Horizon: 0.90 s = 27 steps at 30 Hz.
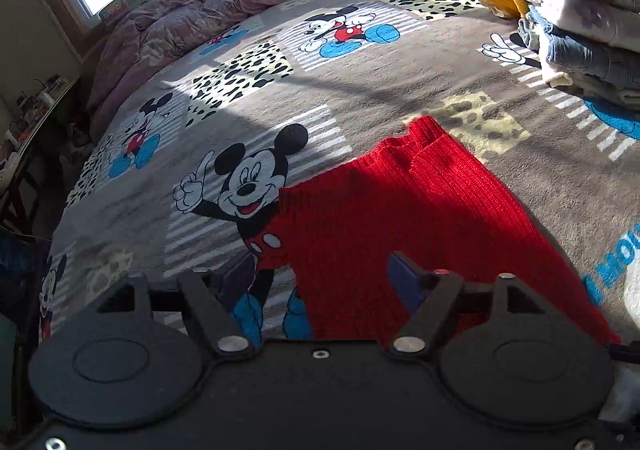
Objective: Fold clothes
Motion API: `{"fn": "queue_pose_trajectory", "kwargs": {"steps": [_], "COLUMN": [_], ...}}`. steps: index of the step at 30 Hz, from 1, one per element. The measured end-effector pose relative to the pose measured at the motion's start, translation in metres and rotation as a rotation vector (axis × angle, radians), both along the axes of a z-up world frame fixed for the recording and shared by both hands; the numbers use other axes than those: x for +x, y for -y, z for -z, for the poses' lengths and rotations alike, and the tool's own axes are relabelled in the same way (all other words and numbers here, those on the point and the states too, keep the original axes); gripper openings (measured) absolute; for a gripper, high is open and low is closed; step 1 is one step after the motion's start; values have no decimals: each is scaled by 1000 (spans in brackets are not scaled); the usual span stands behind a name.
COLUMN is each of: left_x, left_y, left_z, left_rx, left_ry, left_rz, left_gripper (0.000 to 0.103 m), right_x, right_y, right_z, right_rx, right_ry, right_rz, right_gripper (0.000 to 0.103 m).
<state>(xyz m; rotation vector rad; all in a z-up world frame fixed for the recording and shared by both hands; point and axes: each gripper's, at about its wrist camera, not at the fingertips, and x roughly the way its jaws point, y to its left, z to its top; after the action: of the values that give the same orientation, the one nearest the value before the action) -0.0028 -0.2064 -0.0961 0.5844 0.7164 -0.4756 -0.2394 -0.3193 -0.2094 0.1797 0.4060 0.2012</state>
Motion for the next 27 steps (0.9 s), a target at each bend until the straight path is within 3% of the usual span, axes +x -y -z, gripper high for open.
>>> {"fn": "queue_pose_trajectory", "kwargs": {"steps": [8, 17, 21, 27], "left_x": [-42, -51, -32, 5], "left_y": [-20, -57, -95, -188], "left_z": [-2, 19, 29, 46], "left_rx": [61, 91, -33, -333], "left_ry": [91, 53, -97, -255], "left_rz": [34, 21, -71, -365], "left_gripper": [76, 77, 77, 77], "right_x": [-2, -2, 1, 7], "right_y": [-17, -21, -22, -27], "right_z": [-1, -4, -3, 0], "right_rx": [-66, -73, -65, -62], "right_ry": [3, 14, 13, 2], "right_rz": [-32, -49, -54, -75], "right_gripper": [61, 62, 64, 67]}}
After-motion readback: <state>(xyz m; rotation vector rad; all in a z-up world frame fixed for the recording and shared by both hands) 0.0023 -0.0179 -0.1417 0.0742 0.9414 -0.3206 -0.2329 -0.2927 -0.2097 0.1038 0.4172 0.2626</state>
